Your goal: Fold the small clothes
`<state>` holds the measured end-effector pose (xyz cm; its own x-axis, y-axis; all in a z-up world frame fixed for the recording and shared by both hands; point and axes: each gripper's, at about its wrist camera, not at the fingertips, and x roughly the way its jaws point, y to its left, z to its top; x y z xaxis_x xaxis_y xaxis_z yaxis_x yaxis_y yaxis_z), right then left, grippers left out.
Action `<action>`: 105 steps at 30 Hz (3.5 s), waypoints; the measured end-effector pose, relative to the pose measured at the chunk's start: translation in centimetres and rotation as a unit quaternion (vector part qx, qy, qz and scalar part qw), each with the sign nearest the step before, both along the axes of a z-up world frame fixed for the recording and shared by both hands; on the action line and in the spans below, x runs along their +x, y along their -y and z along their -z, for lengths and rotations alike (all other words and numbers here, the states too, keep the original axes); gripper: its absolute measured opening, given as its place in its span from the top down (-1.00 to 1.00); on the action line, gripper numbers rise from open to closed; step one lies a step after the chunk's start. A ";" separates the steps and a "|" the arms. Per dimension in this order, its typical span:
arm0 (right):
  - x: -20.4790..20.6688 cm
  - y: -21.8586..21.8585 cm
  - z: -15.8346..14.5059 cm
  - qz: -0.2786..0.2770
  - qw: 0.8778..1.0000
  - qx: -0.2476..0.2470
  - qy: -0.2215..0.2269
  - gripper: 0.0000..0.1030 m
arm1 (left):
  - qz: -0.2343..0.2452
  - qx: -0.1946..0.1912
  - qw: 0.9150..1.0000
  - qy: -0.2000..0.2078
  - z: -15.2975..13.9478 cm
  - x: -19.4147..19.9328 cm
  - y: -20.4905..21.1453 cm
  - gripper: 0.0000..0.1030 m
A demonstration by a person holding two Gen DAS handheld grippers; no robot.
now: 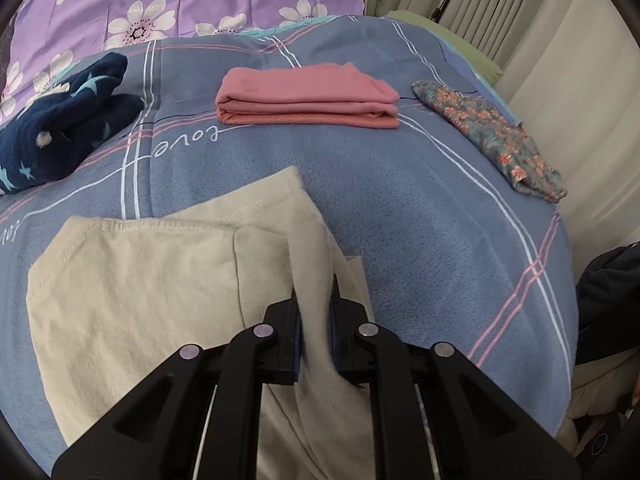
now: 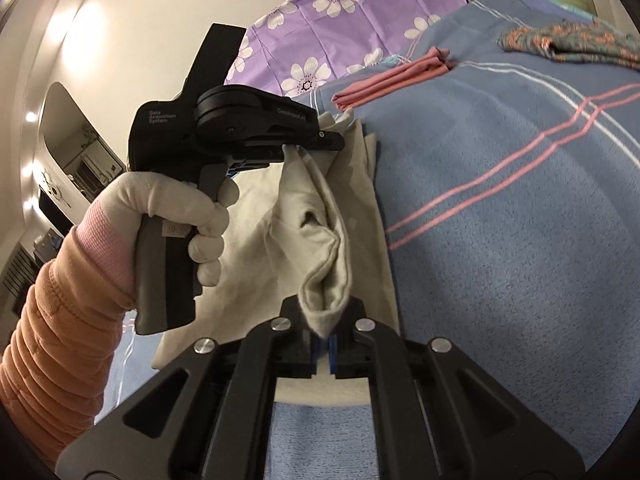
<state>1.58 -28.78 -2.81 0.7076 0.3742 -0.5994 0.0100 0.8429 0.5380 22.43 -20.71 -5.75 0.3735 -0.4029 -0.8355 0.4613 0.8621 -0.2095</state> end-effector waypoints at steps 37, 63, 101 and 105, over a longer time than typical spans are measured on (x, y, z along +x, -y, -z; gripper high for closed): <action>-0.1 0.8 -2.6 -0.010 0.995 0.097 -0.012 0.95 | 0.051 0.119 0.981 0.142 1.2 -22.5 -13.7 -0.25; -2.7 0.9 -0.8 0.027 0.995 -0.044 -0.083 0.70 | -0.014 0.019 0.994 0.105 0.0 -23.7 -21.3 0.47; 10.3 1.4 1.7 -0.140 0.984 -0.020 -0.111 -0.22 | 0.010 -0.157 0.986 -0.050 3.3 -9.0 -18.6 -0.17; 11.4 1.3 1.9 -0.156 0.981 -0.017 -0.112 -0.22 | 0.023 -0.160 0.985 -0.061 3.4 -7.5 -18.2 -0.17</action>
